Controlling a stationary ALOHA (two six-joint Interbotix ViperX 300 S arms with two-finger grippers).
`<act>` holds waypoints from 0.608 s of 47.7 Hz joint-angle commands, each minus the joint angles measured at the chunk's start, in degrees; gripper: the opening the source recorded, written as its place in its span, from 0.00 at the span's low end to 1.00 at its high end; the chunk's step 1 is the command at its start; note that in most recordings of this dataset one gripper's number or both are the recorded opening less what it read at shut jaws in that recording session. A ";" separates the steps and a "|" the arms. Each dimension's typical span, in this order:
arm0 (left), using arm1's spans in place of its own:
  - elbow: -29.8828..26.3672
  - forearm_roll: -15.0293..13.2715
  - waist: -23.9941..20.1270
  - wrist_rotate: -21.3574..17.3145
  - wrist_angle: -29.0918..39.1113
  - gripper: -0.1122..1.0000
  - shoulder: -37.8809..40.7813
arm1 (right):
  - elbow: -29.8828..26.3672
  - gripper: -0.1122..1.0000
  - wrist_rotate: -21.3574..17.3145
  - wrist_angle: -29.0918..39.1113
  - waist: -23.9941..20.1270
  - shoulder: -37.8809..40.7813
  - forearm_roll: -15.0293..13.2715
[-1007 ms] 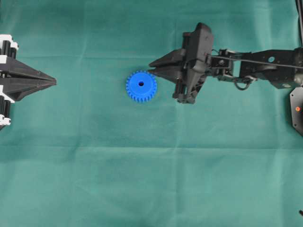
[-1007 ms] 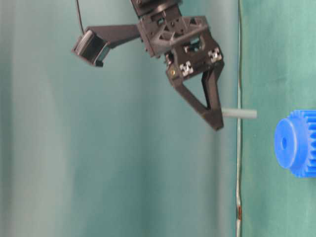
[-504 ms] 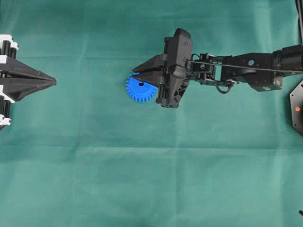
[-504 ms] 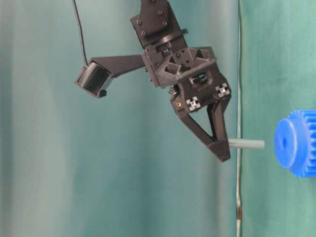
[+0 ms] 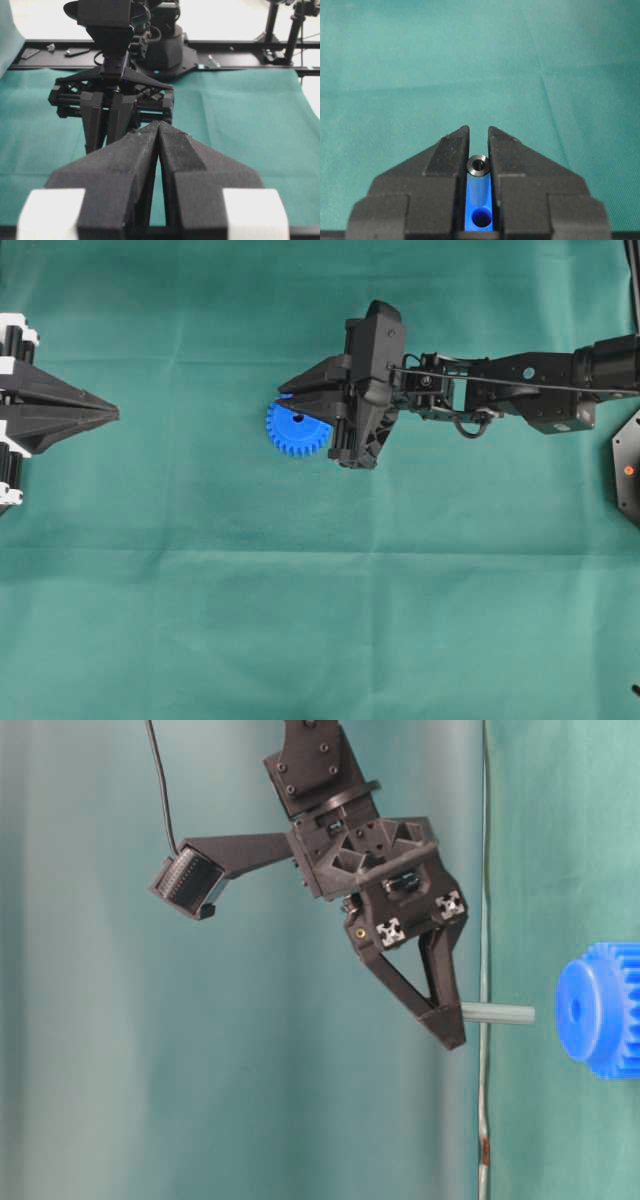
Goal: Insert the shaft placed at a random location into the center hole of the medium gear at another random location.
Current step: 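Carry the shaft left and align it above the blue gear's hole, then lower the shaft into the blue gear's center hole with the right gripper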
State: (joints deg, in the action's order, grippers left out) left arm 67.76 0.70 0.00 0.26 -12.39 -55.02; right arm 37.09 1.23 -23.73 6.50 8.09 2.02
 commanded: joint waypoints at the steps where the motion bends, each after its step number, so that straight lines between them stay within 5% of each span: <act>1: -1.23 0.18 -0.09 0.09 -0.35 0.10 0.35 | -1.41 0.20 0.00 -0.09 -0.18 -0.26 0.18; 29: -1.23 0.09 -0.09 0.09 -0.35 0.10 0.44 | -1.58 0.20 -0.35 -0.97 -0.18 3.60 0.70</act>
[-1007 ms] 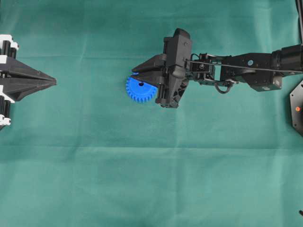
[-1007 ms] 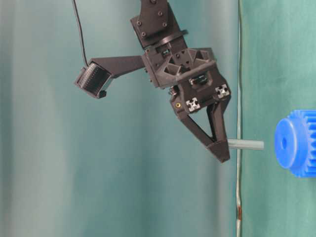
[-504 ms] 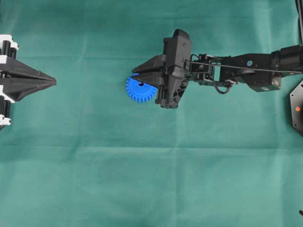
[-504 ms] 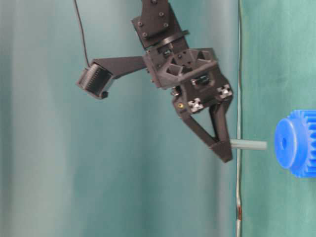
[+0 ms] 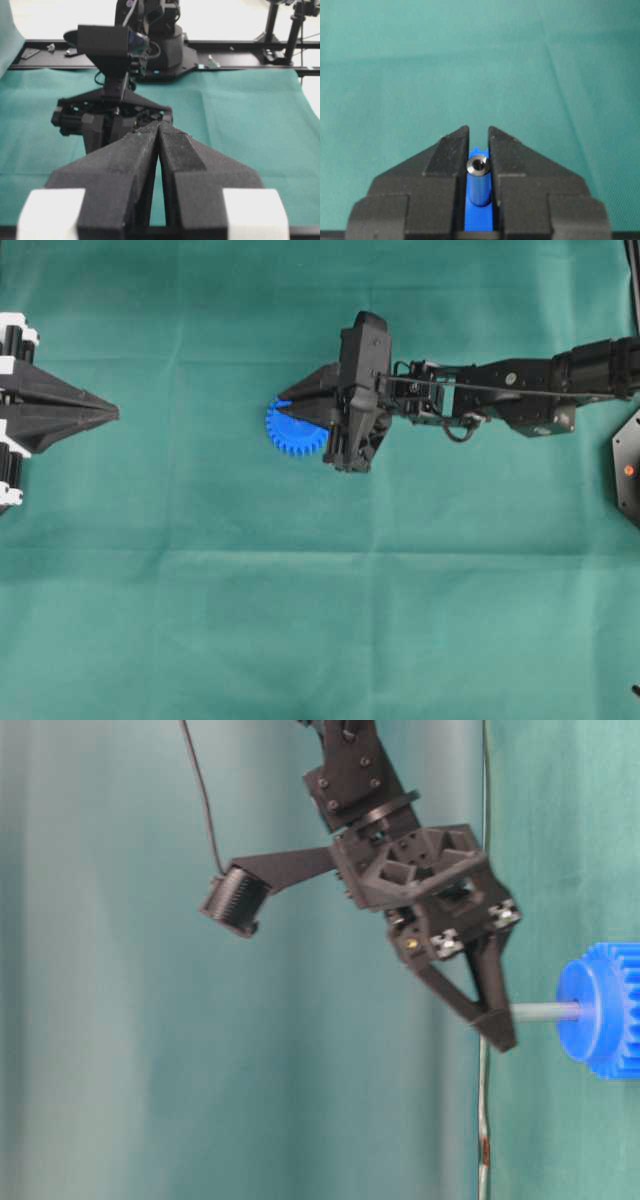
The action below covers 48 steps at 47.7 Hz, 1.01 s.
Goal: Insert the shaft placed at a random location into the center hole of the medium gear at another random location.
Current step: 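Lower the shaft into the blue gear's center hole with the right gripper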
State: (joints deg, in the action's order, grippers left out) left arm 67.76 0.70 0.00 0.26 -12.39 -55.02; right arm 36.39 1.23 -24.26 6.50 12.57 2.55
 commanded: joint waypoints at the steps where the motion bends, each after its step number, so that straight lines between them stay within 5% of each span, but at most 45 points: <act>1: -1.23 0.09 -0.09 0.09 -0.44 0.10 0.44 | -0.88 0.20 -0.35 -0.53 -0.18 -0.79 0.18; 48: -1.23 0.18 -0.09 0.18 -0.35 0.10 0.53 | -0.88 0.20 -0.44 -2.29 -0.18 2.55 0.35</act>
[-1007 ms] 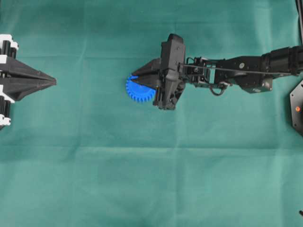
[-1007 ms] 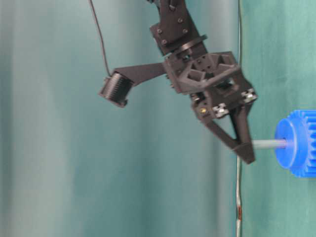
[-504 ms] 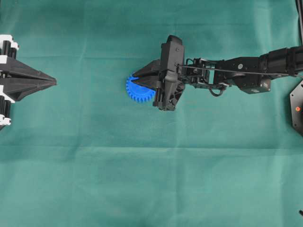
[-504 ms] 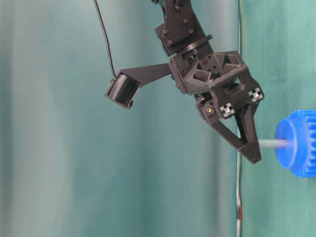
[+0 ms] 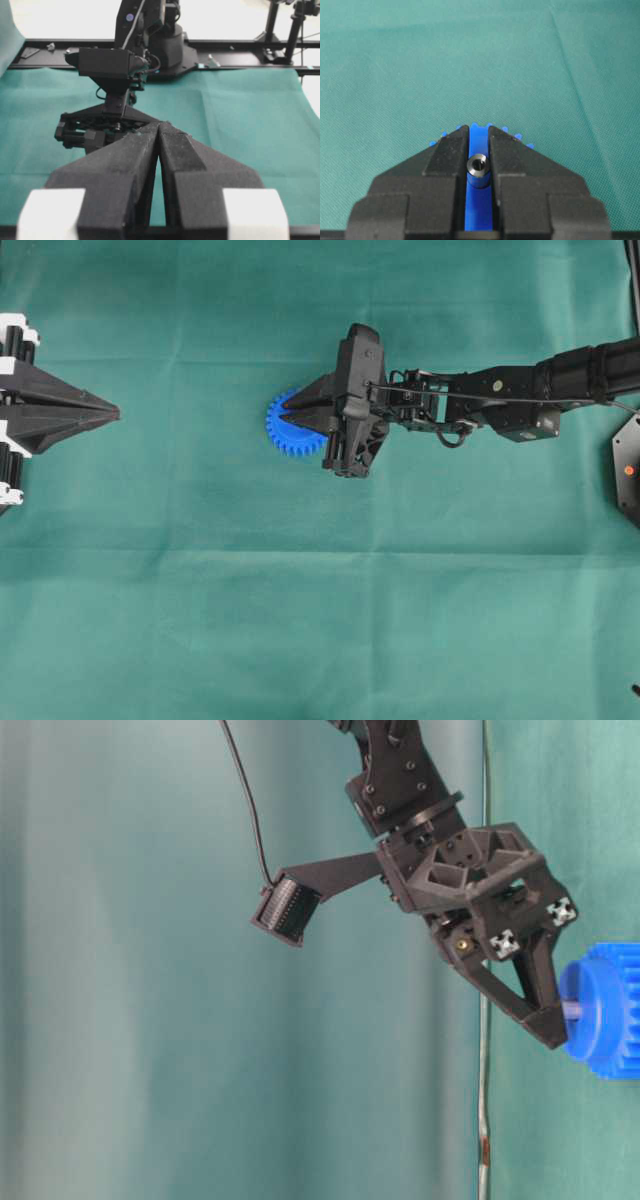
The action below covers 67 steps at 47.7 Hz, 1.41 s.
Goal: Insert the shaft placed at a random location into the center hole of the medium gear at another random location.
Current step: 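Lower the shaft into the blue gear's center hole with the right gripper, then open the right gripper and raise it off the shaft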
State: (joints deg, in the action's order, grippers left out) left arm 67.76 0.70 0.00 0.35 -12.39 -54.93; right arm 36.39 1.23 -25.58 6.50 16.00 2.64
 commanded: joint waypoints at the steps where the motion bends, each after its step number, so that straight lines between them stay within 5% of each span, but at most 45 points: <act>1: -1.23 0.09 -0.09 0.09 -0.44 0.10 0.44 | -0.97 0.20 -0.44 -0.88 -0.18 -0.88 0.09; 47: -1.23 0.09 -0.09 0.09 -0.35 0.10 0.44 | -0.97 0.21 -0.35 -0.97 -0.18 -0.35 0.09; 51: -1.23 0.09 -0.09 0.09 -0.35 0.10 0.44 | -0.88 0.32 -0.35 -0.88 -0.18 -0.44 0.09; 59: -1.23 0.09 -0.09 0.09 -0.35 0.10 0.44 | -0.70 0.73 -0.26 -0.97 -0.18 -2.02 0.00; 67: -1.14 0.09 -0.09 0.09 -0.35 0.10 0.44 | -0.26 0.67 -0.18 -0.53 -0.18 -3.96 -0.09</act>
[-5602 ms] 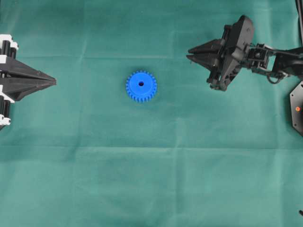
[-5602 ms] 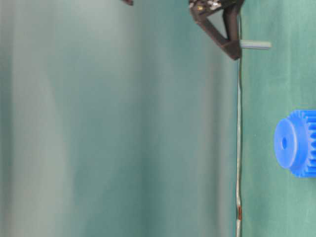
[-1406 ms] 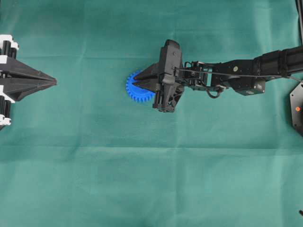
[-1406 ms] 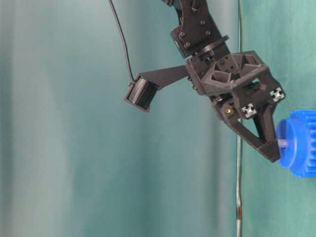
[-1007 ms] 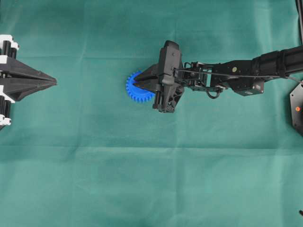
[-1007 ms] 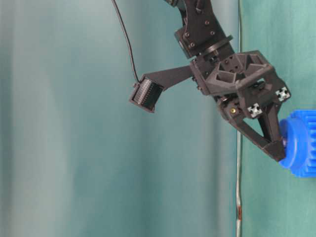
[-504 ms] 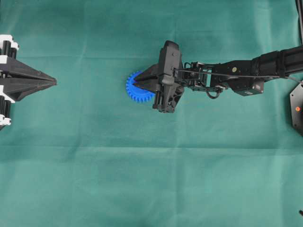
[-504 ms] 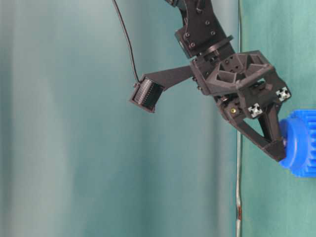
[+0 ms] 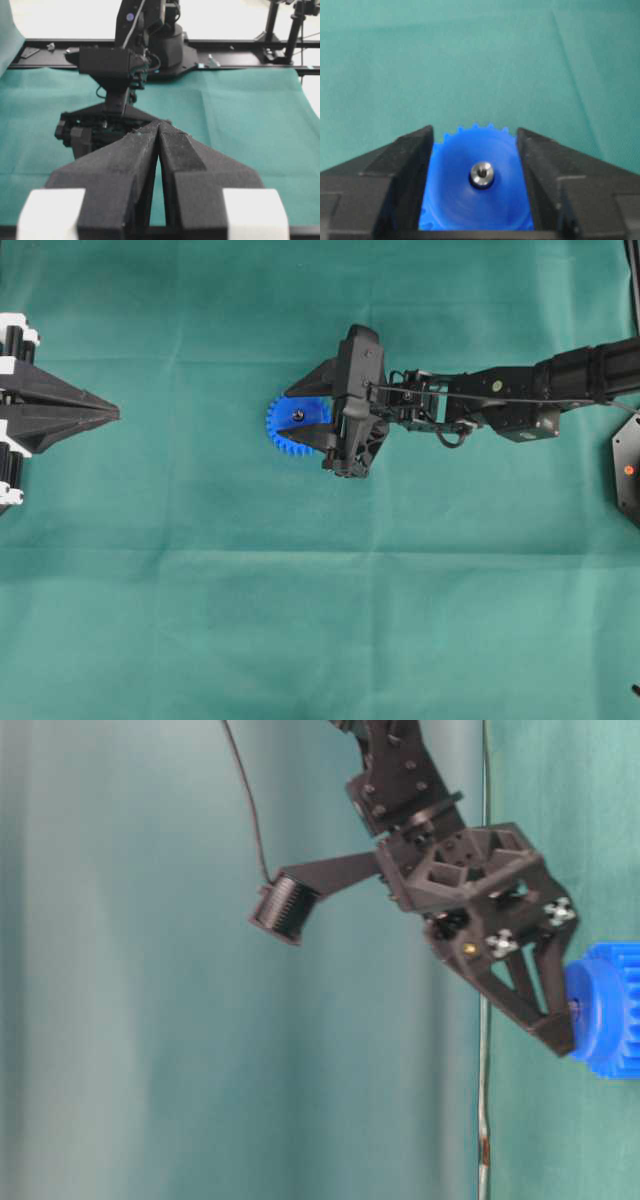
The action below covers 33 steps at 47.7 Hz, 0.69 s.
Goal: Insert the shaft placed at a random location into the center hole of the medium gear at another random location.
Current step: 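Open the right gripper and raise it off the shaft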
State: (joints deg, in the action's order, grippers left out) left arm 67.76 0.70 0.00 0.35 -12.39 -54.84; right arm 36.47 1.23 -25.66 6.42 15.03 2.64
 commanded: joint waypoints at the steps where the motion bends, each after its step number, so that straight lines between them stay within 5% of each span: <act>1: -1.23 0.09 -0.09 0.09 -0.35 0.10 0.35 | -0.26 0.66 -0.18 -0.35 -0.18 -3.16 -0.09; 33: -1.23 0.09 -0.09 0.44 -0.35 0.10 0.35 | 2.64 0.65 -0.53 2.46 -0.79 -9.58 0.09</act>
State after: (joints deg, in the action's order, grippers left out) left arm 67.76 0.70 0.09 0.70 -12.39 -54.93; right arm 39.11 1.23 -23.29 5.98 7.82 2.64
